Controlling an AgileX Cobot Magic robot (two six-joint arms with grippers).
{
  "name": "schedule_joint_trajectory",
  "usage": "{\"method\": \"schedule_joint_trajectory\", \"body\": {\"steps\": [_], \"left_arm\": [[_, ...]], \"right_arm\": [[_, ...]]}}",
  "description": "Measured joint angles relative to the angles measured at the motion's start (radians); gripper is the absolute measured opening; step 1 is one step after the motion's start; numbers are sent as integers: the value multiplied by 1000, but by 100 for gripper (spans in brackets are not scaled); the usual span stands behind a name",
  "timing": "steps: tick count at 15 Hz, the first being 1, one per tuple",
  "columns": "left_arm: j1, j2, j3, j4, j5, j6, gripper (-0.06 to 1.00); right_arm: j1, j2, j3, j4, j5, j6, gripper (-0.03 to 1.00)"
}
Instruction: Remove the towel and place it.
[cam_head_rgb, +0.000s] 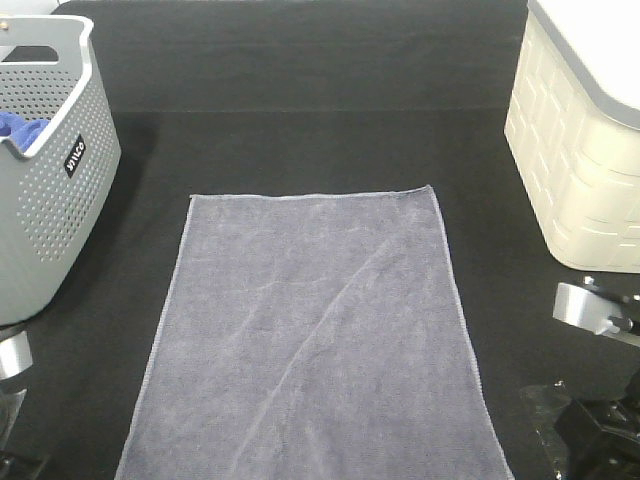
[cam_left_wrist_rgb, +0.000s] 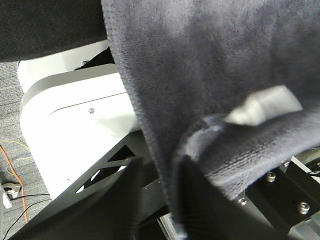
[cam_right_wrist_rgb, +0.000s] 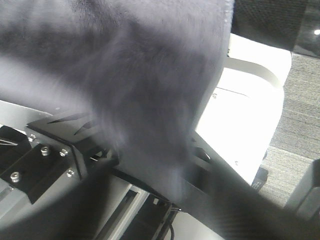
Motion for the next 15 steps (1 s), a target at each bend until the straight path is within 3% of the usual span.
{"method": "schedule_joint_trajectory", "body": {"steps": [1,2,7,9,12,15], "left_arm": [[0,0,0,0,5,0,61],[0,0,0,0,13,0,66],[0,-1,-84,0,55,0,70],[0,0,-167,15,38,0,70],[0,7,-345,38,-108,0,63],[0,108,-540,130,-150,0,54]], "right_arm": [[0,0,0,-2,0,0,74],[0,0,0,-3,2,0,78],[0,2,-81,-12,38,-17,82],[0,4,-202,-36,41,-18,79],[-1,6,-396,-78,22,-18,69],[-2,57,-594,-97,-33,-18,56]]}}
